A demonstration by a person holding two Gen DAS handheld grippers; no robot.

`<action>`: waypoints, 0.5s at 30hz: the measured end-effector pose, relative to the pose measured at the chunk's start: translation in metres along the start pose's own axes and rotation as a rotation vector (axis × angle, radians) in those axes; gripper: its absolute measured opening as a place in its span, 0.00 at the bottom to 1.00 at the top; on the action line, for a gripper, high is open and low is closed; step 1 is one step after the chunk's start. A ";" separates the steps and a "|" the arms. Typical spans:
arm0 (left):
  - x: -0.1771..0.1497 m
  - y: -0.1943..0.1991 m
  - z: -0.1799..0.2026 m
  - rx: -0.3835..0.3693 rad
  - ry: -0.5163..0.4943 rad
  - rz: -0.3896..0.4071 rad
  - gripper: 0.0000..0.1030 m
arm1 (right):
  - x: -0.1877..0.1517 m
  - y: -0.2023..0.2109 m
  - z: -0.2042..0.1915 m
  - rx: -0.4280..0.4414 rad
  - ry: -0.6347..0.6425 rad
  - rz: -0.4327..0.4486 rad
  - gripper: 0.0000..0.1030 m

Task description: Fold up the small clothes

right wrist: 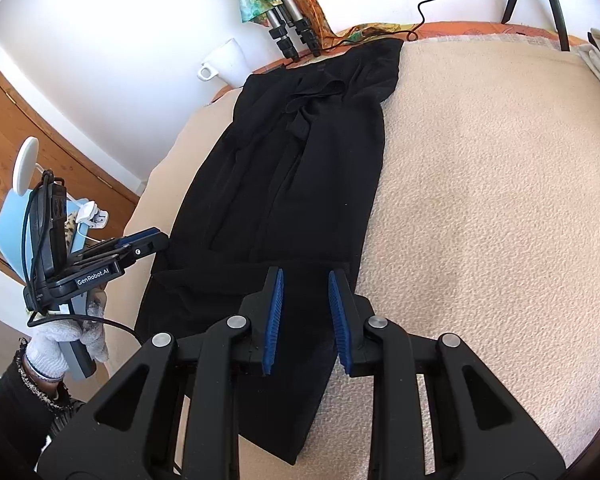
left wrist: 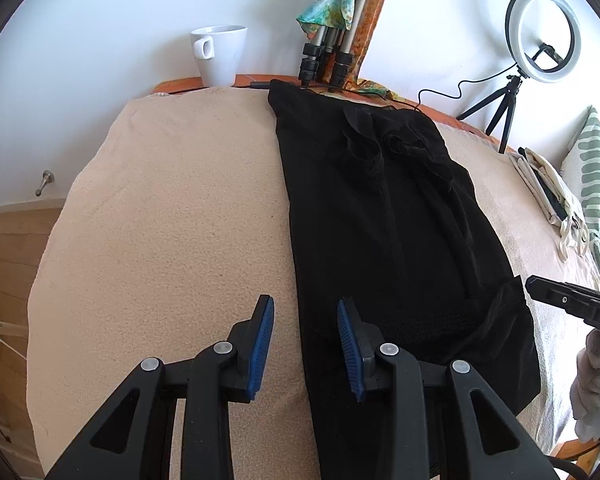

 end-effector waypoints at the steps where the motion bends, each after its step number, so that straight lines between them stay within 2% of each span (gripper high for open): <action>1: 0.001 0.006 0.000 -0.036 0.004 0.014 0.32 | 0.000 0.001 -0.002 0.001 0.008 0.000 0.26; 3: -0.001 0.018 -0.002 -0.087 -0.011 0.038 0.34 | -0.002 0.001 -0.007 0.008 0.034 -0.015 0.26; 7: -0.019 0.032 0.000 -0.159 -0.025 -0.012 0.31 | -0.012 -0.008 -0.023 0.052 0.076 -0.062 0.26; 10: -0.033 0.038 0.016 -0.235 -0.064 -0.054 0.28 | -0.017 -0.018 -0.037 0.090 0.105 -0.098 0.26; 15: -0.038 0.021 0.049 -0.224 -0.164 -0.090 0.28 | -0.019 -0.035 -0.043 0.097 0.110 -0.120 0.26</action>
Point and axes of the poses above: each gripper's, at about its wrist camera, not at the fingertips, and y roughly against the way its jaws point, z to its right, x to its top, the point moved 9 cm from there along -y, roughly the way its jaws point, and after that the axes turned 13 degrees about x, right-handed, at the moved point
